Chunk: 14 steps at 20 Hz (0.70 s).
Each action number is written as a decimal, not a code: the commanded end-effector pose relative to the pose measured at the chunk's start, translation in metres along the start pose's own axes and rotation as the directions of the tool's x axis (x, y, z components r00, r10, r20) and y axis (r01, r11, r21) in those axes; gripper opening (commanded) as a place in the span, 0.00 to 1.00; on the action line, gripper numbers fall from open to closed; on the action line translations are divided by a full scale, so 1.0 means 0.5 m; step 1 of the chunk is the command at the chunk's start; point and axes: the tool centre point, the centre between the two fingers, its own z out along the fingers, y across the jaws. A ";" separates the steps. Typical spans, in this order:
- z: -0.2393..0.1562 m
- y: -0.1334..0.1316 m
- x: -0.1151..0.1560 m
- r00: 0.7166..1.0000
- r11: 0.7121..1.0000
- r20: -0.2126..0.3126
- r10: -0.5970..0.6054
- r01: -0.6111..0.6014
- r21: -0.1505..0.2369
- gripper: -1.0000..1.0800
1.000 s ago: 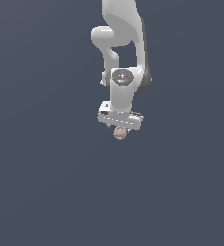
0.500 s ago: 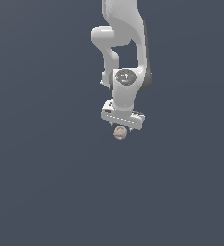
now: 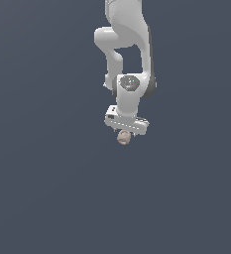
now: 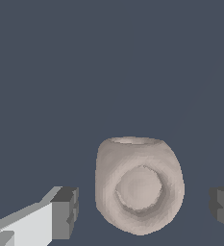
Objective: Pick up the object and move it to a goal position.
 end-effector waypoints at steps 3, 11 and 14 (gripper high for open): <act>0.041 0.001 -0.002 1.000 1.000 0.000 0.001 -0.001 0.000 0.96; 0.075 0.000 -0.001 1.000 1.000 0.000 0.003 -0.003 0.000 0.96; 0.075 0.000 -0.001 1.000 1.000 0.000 0.003 -0.003 0.000 0.00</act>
